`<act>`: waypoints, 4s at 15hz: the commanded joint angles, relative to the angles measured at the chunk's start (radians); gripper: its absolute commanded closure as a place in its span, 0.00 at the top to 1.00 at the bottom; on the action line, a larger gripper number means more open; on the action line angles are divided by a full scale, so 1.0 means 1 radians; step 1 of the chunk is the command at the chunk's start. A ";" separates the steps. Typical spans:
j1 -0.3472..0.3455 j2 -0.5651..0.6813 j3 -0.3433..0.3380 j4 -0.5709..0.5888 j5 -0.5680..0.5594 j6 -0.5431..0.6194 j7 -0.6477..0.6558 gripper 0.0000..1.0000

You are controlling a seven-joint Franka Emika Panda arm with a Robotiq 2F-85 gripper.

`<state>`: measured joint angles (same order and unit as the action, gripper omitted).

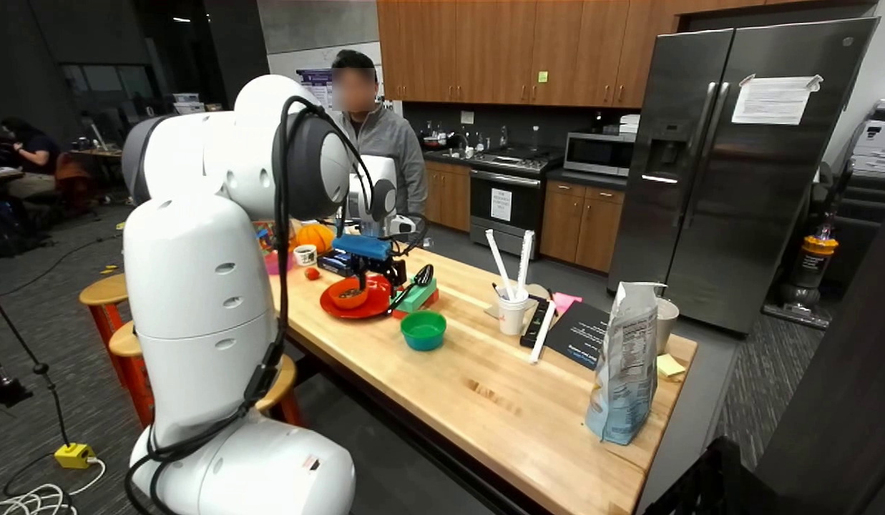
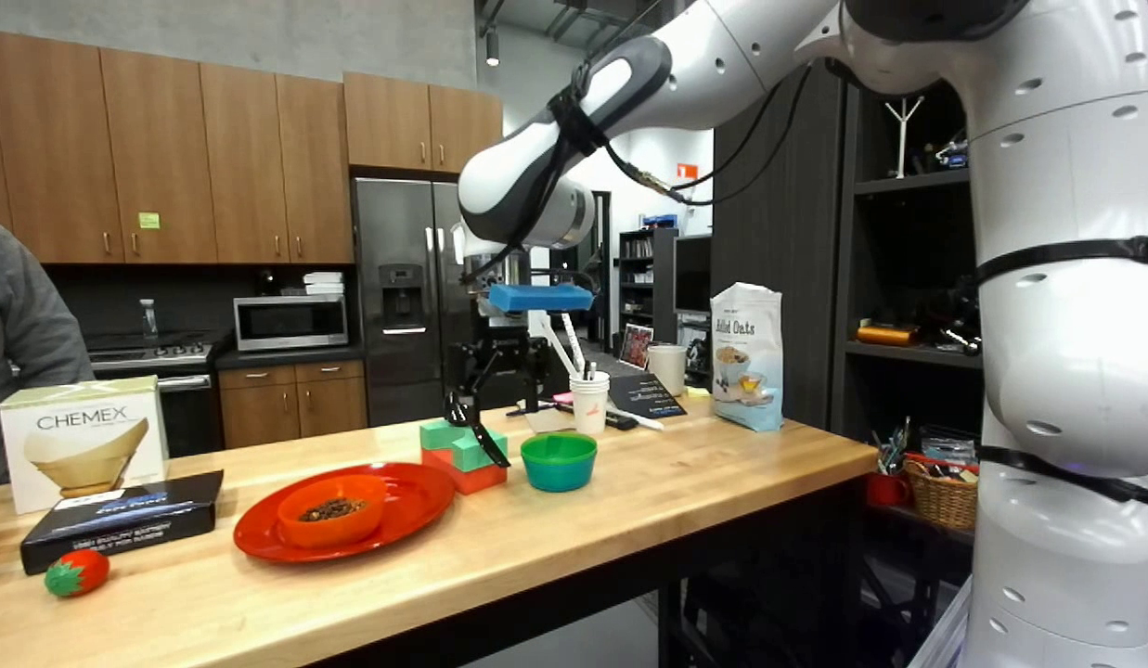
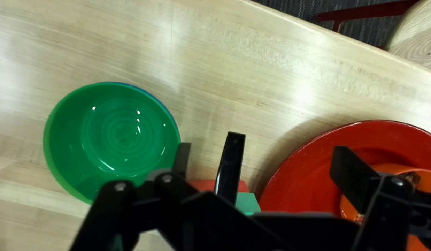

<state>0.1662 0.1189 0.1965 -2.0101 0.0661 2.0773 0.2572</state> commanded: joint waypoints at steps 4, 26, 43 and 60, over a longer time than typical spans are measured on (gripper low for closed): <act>0.008 0.044 -0.024 0.010 0.004 0.046 0.028 1.00; 0.008 0.079 -0.032 0.024 -0.003 0.062 -0.005 1.00; -0.045 0.161 -0.037 0.122 0.255 0.053 -0.240 1.00; -0.019 0.227 -0.057 0.167 0.111 -0.072 -0.205 1.00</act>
<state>0.1481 0.3140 0.1447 -1.8863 0.1975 2.0365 0.0574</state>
